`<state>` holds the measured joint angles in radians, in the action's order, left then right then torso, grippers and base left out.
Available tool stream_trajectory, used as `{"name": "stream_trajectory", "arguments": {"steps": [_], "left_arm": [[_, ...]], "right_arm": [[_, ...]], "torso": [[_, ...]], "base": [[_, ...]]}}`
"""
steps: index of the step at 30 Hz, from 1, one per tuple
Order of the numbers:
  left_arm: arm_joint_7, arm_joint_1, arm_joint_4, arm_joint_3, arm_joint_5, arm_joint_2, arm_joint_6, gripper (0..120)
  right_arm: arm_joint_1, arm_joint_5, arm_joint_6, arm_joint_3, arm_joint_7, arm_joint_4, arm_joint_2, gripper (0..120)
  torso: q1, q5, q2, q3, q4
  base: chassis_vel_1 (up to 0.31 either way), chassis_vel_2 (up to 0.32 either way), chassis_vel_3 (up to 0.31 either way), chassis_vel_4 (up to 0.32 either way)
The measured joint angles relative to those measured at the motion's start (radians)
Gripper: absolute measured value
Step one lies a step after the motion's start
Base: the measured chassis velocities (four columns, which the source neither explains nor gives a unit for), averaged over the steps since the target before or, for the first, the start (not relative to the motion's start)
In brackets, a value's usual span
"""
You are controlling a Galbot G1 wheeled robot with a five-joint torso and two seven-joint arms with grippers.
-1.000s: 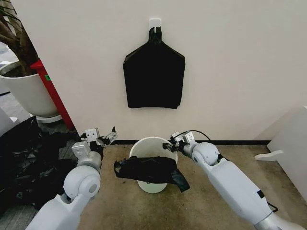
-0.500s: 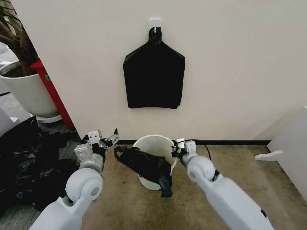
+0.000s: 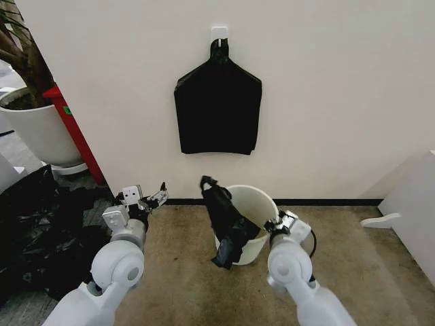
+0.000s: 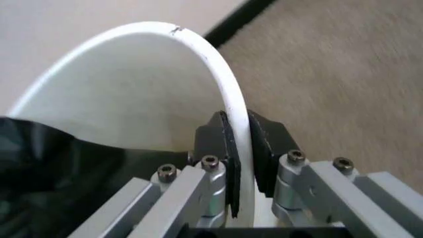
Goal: Place the garbage bag over the trash bin.
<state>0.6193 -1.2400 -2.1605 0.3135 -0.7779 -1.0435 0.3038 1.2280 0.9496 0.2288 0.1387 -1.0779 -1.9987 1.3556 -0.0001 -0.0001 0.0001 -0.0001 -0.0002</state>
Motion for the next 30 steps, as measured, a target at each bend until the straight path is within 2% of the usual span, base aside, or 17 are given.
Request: {"name": "stream_trajectory", "arguments": {"steps": [8, 12, 15, 16, 19, 21, 24, 27, 28, 30], "left_arm": [[0.0, -0.014, -0.017, -0.002, -0.001, 0.002, 0.004, 100], [0.001, -0.018, -0.017, -0.005, -0.001, 0.001, 0.006, 100], [0.001, -0.017, -0.014, -0.005, -0.001, 0.001, 0.006, 100], [0.001, -0.015, -0.004, -0.006, -0.001, 0.002, 0.006, 100], [0.001, -0.009, 0.019, -0.007, -0.001, 0.003, 0.007, 100], [0.001, -0.007, 0.024, -0.009, -0.001, 0.002, 0.007, 100], [0.001, -0.002, 0.039, -0.014, -0.001, -0.003, 0.01, 100], [0.001, 0.005, 0.056, -0.015, 0.0, -0.004, 0.017, 100], [0.001, 0.005, 0.056, -0.015, 0.0, -0.004, 0.017, 100], [0.0, 0.008, 0.07, -0.013, 0.0, -0.002, 0.019, 100]], "right_arm": [[0.058, -0.025, -0.006, -0.006, -0.02, -0.042, 0.027, 4], [0.087, -0.09, -0.009, -0.02, -0.003, -0.091, 0.009, 19], [0.095, -0.13, -0.018, -0.027, 0.014, -0.104, 0.002, 23], [0.115, -0.247, -0.057, -0.045, 0.09, -0.126, -0.022, 30], [0.129, -0.421, -0.135, -0.083, 0.269, -0.135, -0.076, 43], [0.127, -0.445, -0.148, -0.095, 0.321, -0.135, -0.091, 47], [0.097, -0.502, -0.159, -0.169, 0.48, -0.124, -0.145, 60], [0.051, -0.569, -0.117, -0.25, 0.595, -0.089, -0.189, 73], [0.051, -0.569, -0.117, -0.25, 0.595, -0.089, -0.189, 73], [0.022, -0.581, -0.078, -0.286, 0.625, -0.072, -0.202, 81]], "torso": [[0.0, 0.0, 0.0, 0.0, 0.0002], [0.0, 0.0, 0.0, 0.0, 0.0002], [0.0, 0.0002, 0.0, 0.0, 0.0001], [0.0, 0.0, 0.0, 0.0, 0.0002], [0.0, 0.0001, 0.0, 0.0, 0.0], [0.0, -0.0001, 0.0, 0.0, 0.0001], [0.0, 0.0001, 0.0, 0.0, 0.0002], [0.0, 0.0001, 0.0, 0.0, 0.0002], [0.0, 0.0001, 0.0, 0.0, 0.0002], [0.0, 0.0, 0.0, 0.0, 0.0002]], "base": [[0.0, 0.0, 0.0, 0.0], [0.0, 0.0, 0.0, 0.0], [0.0, 0.0, 0.0, 0.0], [0.0, 0.0, 0.0, 0.0], [0.0, 0.0, 0.0, 0.0], [0.0, 0.0, 0.0, 0.0], [0.0, 0.0, 0.0, 0.0], [0.0, 0.0, 0.0, 0.0], [0.0, 0.0, 0.0, 0.0], [0.0, 0.0, 0.0, 0.0]]}}
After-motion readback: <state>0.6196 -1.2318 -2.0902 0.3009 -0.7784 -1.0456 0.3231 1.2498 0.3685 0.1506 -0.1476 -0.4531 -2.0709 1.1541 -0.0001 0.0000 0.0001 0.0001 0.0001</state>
